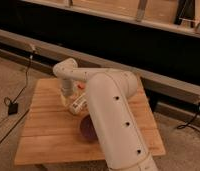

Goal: Stand the bottle upright

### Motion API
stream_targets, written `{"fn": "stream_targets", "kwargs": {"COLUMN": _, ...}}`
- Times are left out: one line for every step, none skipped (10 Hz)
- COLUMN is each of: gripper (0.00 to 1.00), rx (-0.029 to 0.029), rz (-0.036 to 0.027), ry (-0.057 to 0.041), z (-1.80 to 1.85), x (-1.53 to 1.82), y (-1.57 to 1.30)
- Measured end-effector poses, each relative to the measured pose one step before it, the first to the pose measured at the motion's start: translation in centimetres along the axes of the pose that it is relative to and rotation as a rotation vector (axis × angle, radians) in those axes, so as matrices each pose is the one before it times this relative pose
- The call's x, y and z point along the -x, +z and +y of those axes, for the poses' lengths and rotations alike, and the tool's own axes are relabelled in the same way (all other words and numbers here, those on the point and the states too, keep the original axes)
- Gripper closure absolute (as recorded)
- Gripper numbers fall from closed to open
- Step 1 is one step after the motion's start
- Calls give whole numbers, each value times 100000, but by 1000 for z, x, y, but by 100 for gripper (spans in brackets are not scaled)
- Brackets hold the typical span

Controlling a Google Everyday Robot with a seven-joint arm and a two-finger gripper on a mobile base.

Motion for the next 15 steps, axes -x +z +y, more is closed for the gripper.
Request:
{"fn": "stream_targets", "kwargs": {"gripper": 38, "rx": -1685, "rz": 2672, "ry": -878, "z": -299, "x": -859, "y": -294}}
{"fn": "stream_targets", "kwargs": {"gripper": 38, "rx": -1608, "rz": 2827, "ry": -1083, "z": -208, "x": -827, "y": -115}}
{"fn": "stream_targets", "kwargs": {"gripper": 38, "rx": -1308, "rz": 2004, "ry": -866, "z": -162, "x": -590, "y": -230}}
{"fn": "stream_targets", "kwargs": {"gripper": 38, "rx": -2967, "rz": 3973, "ry": -1528, "z": -399, "x": -1038, "y": -222}}
{"fn": "stream_targets", "kwargs": {"gripper": 38, "rx": -1551, "rz": 1936, "ry": -614, "z": -227, "x": -482, "y": -14}}
{"fn": "stream_targets", "kwargs": {"gripper": 38, "rx": -2934, "rz": 2699, "ry": -819, "z": -449, "x": -648, "y": -83}}
{"fn": "stream_targets", "kwargs": {"gripper": 38, "rx": -2703, "rz": 2212, "ry": -664, "z": -329, "x": -369, "y": 28}}
{"fn": "stream_targets", "kwargs": {"gripper": 38, "rx": -1892, "rz": 989, "ry": 238, "z": -214, "x": -105, "y": -68}}
{"fn": "stream_targets", "kwargs": {"gripper": 38, "rx": -2771, "rz": 730, "ry": 674, "z": -223, "x": 77, "y": -175}}
{"fn": "stream_targets", "kwargs": {"gripper": 38, "rx": -1465, "rz": -10, "ry": 1160, "z": -143, "x": 121, "y": -199}}
{"fn": "stream_targets", "kwargs": {"gripper": 38, "rx": -1188, "rz": -359, "ry": 1701, "z": -211, "x": 109, "y": -299}}
{"fn": "stream_targets", "kwargs": {"gripper": 38, "rx": -1014, "rz": -458, "ry": 1879, "z": -263, "x": 48, "y": -325}}
{"fn": "stream_targets", "kwargs": {"gripper": 38, "rx": -816, "rz": -444, "ry": 1711, "z": -329, "x": -39, "y": -332}}
{"fn": "stream_targets", "kwargs": {"gripper": 38, "rx": -523, "rz": -169, "ry": 1862, "z": -361, "x": -159, "y": -161}}
{"fn": "stream_targets", "kwargs": {"gripper": 38, "rx": -95, "rz": -229, "ry": 2158, "z": -427, "x": -243, "y": -57}}
